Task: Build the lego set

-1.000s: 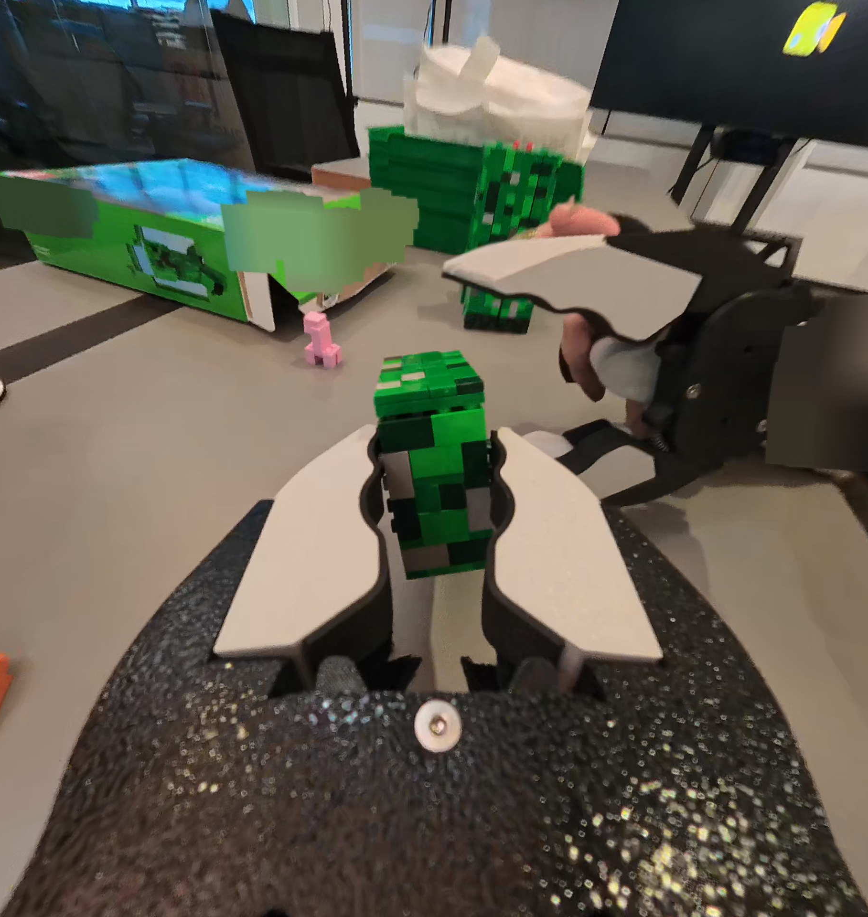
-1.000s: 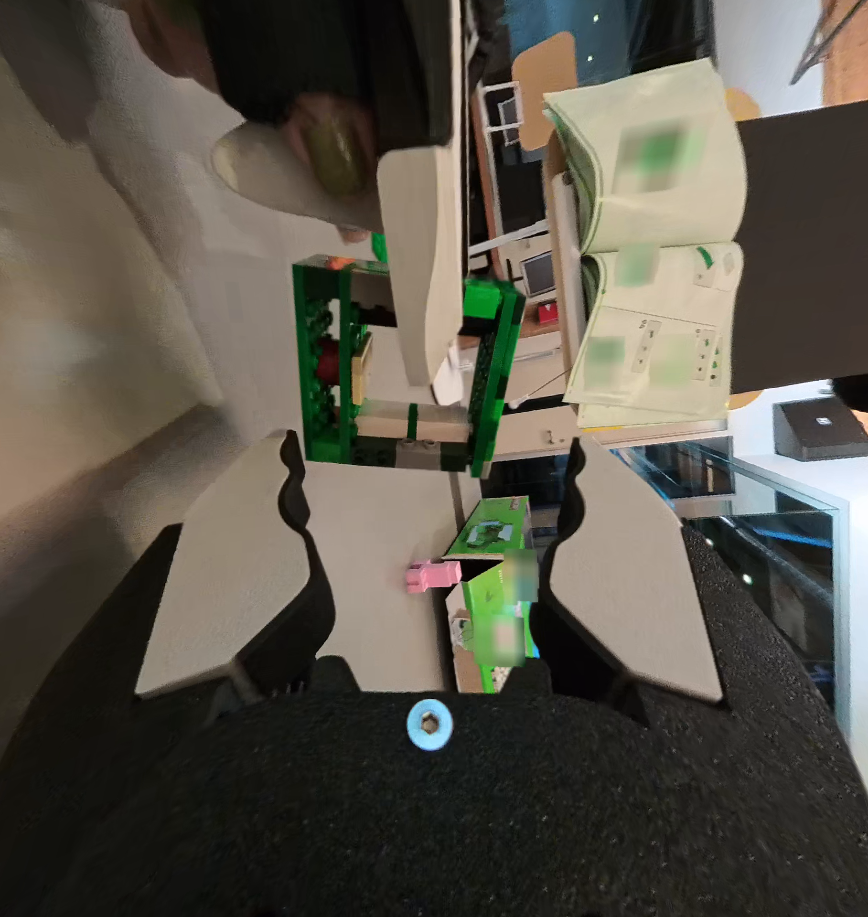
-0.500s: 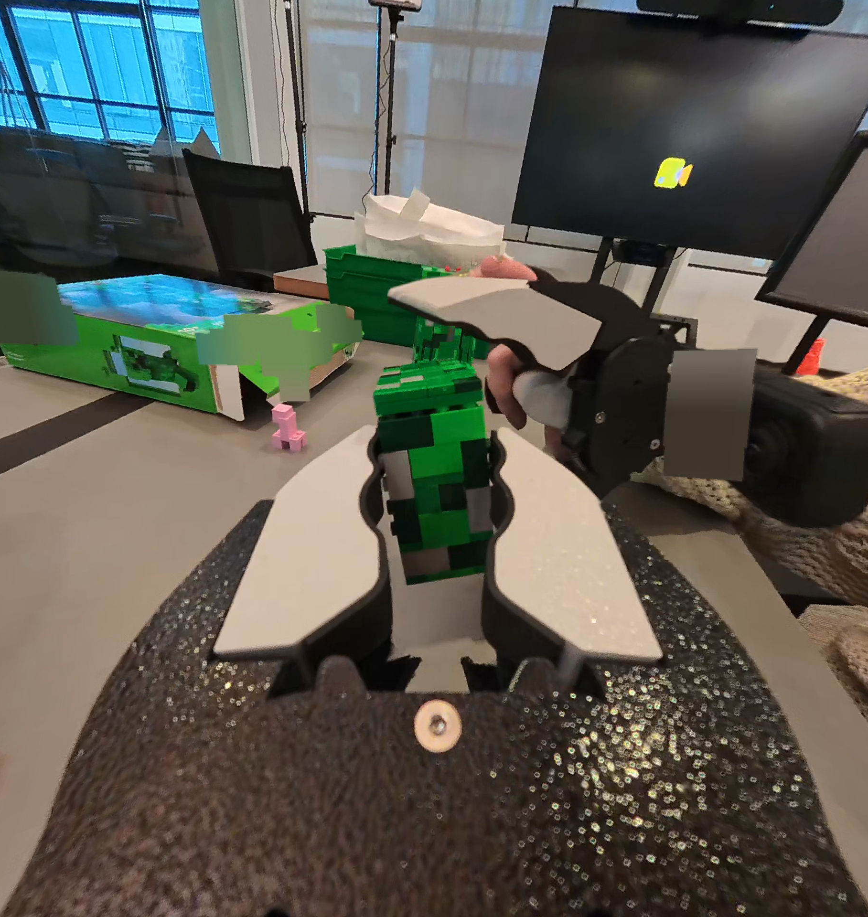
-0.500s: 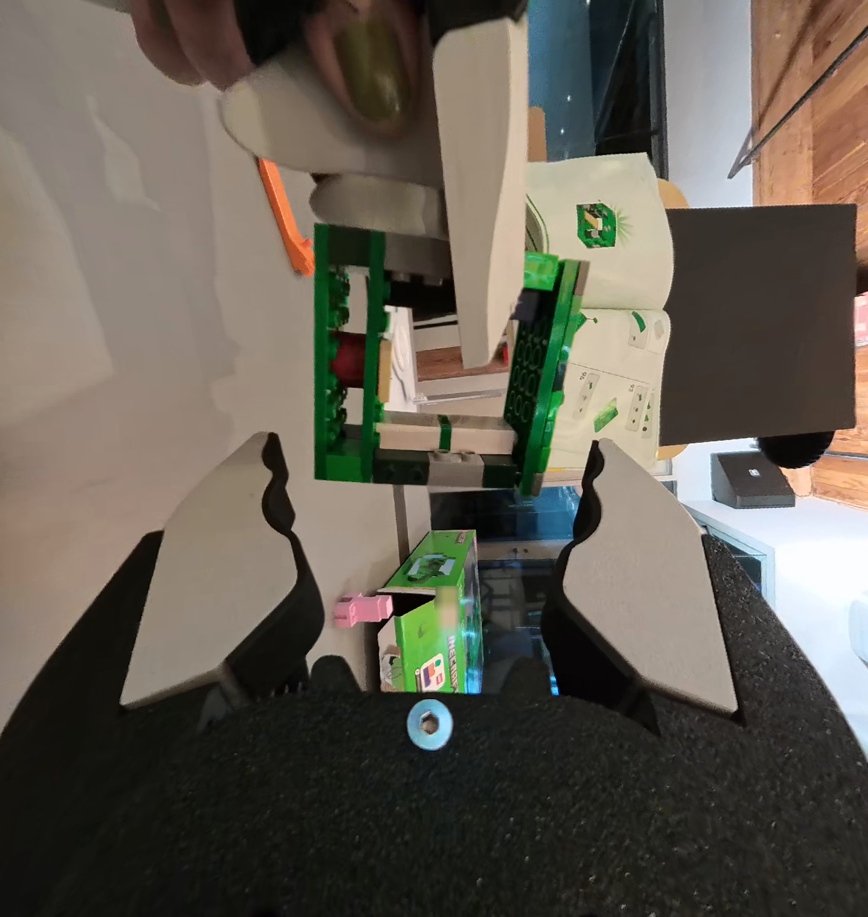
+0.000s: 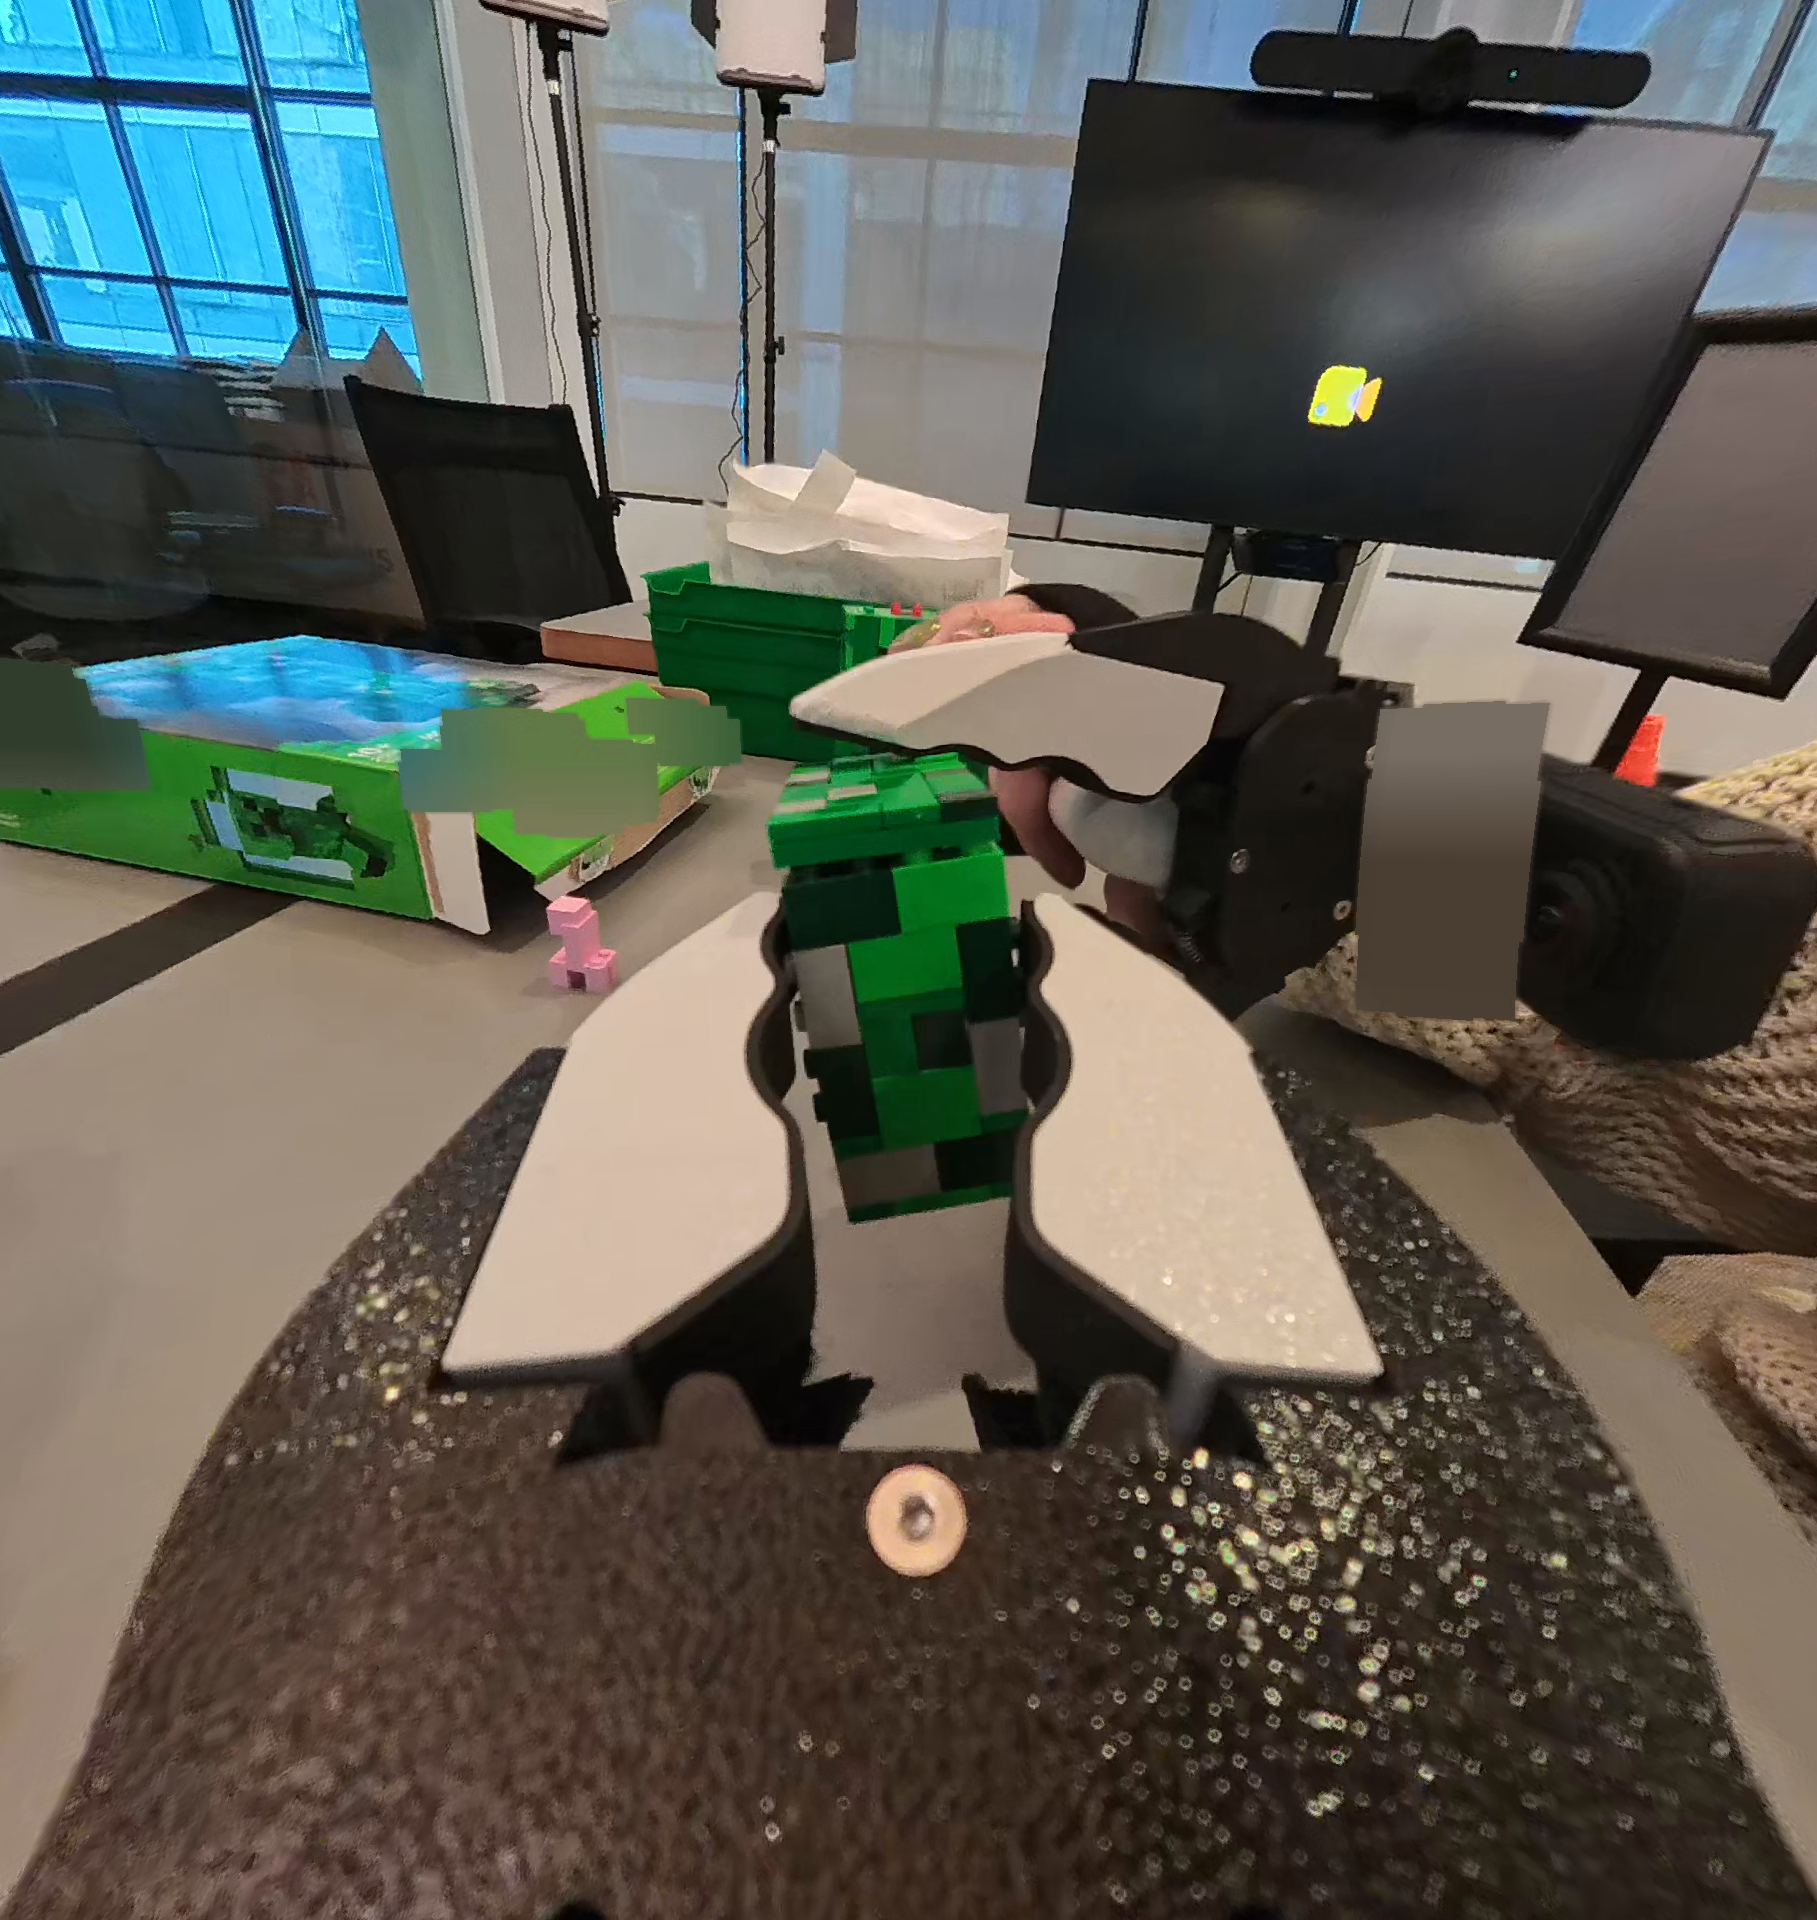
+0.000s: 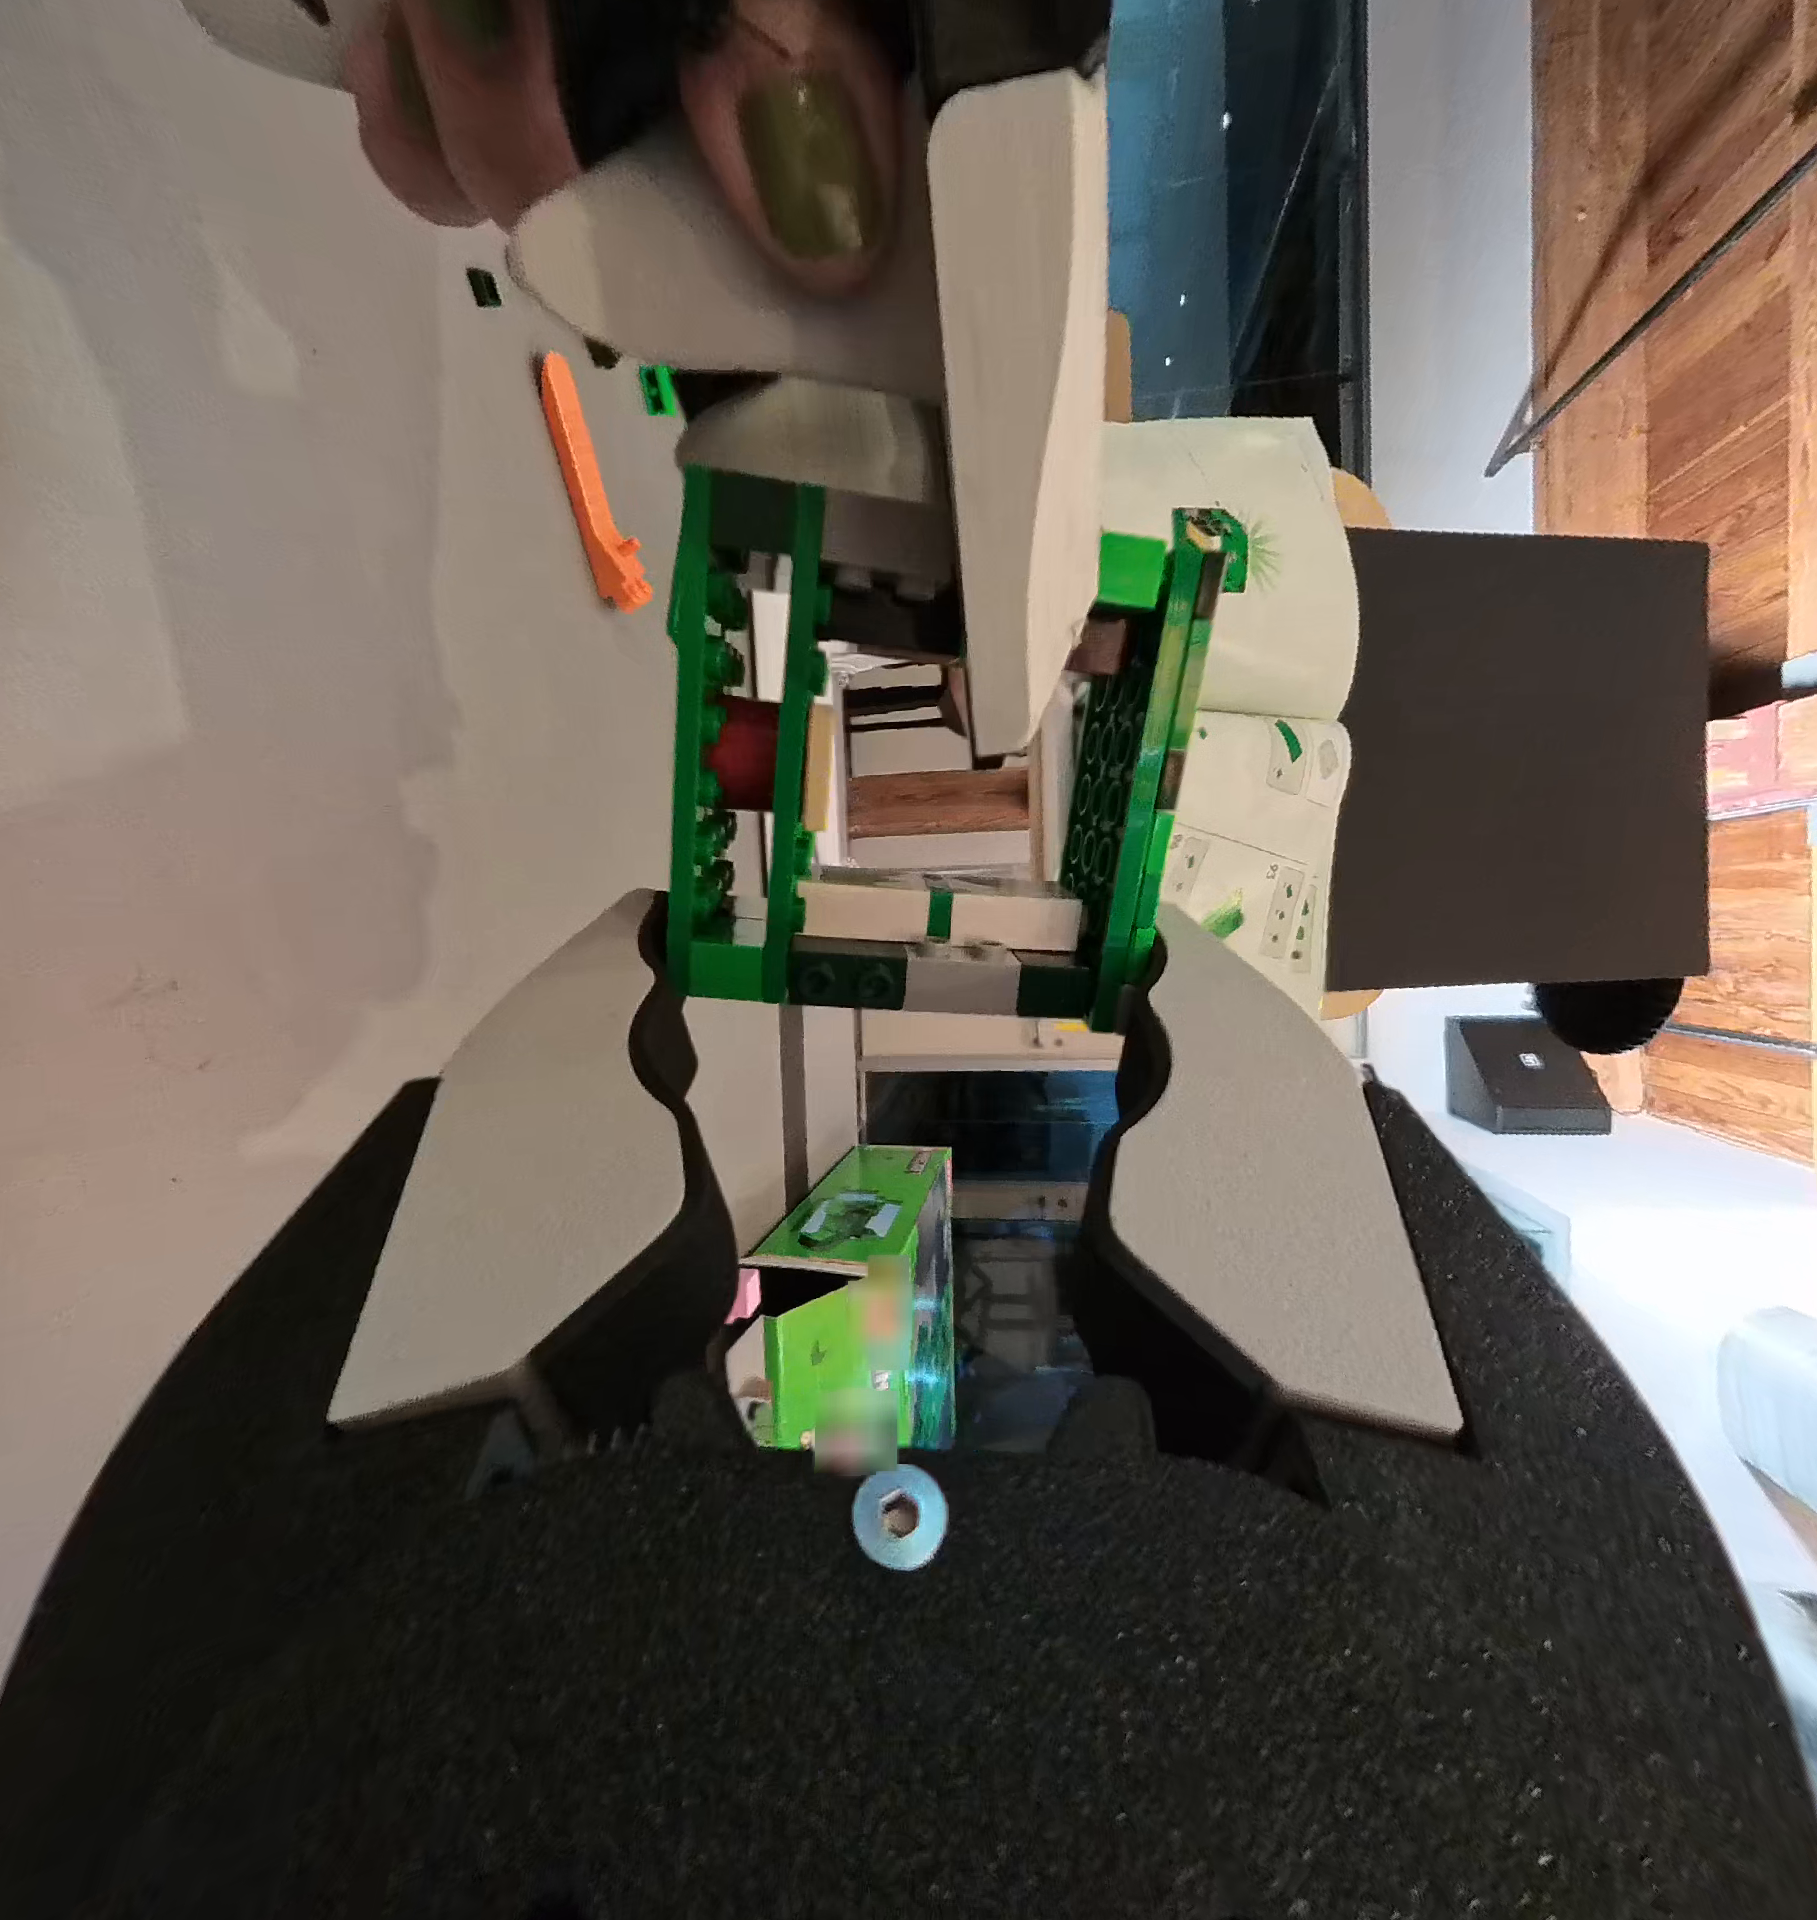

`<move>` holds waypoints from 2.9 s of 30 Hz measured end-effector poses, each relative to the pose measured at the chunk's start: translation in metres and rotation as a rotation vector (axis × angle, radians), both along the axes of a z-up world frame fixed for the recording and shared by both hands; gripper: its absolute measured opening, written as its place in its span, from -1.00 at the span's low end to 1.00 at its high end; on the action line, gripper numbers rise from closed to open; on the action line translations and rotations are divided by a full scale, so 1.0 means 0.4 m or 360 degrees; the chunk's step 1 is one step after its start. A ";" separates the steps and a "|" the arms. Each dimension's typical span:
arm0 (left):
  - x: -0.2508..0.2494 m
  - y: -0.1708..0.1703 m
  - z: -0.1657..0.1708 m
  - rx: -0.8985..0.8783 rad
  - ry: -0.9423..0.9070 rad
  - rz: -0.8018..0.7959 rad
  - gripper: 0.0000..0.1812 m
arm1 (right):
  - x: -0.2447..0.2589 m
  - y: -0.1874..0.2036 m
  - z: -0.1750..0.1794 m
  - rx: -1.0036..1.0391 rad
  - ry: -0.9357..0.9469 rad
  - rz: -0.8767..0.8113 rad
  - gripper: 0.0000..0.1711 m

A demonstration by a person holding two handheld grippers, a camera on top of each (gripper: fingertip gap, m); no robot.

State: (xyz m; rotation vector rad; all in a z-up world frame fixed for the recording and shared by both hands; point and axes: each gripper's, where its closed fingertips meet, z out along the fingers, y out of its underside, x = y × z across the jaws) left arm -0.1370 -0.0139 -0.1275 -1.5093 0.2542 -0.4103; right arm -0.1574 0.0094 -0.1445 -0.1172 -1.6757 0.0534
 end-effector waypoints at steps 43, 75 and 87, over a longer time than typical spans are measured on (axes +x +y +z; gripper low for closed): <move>0.014 -0.100 0.105 0.0371 0.2115 0.0385 -0.12 | 0.045 -0.124 0.126 -0.0076 -0.0374 0.0284 -0.06; 0.063 -0.118 0.134 0.0436 0.2164 0.0354 -0.14 | 0.046 -0.139 0.141 -0.0137 -0.0299 0.0394 -0.05; 0.054 -0.117 0.142 0.0444 0.2161 0.0391 -0.14 | 0.054 -0.137 0.155 -0.0102 -0.0259 0.0377 -0.03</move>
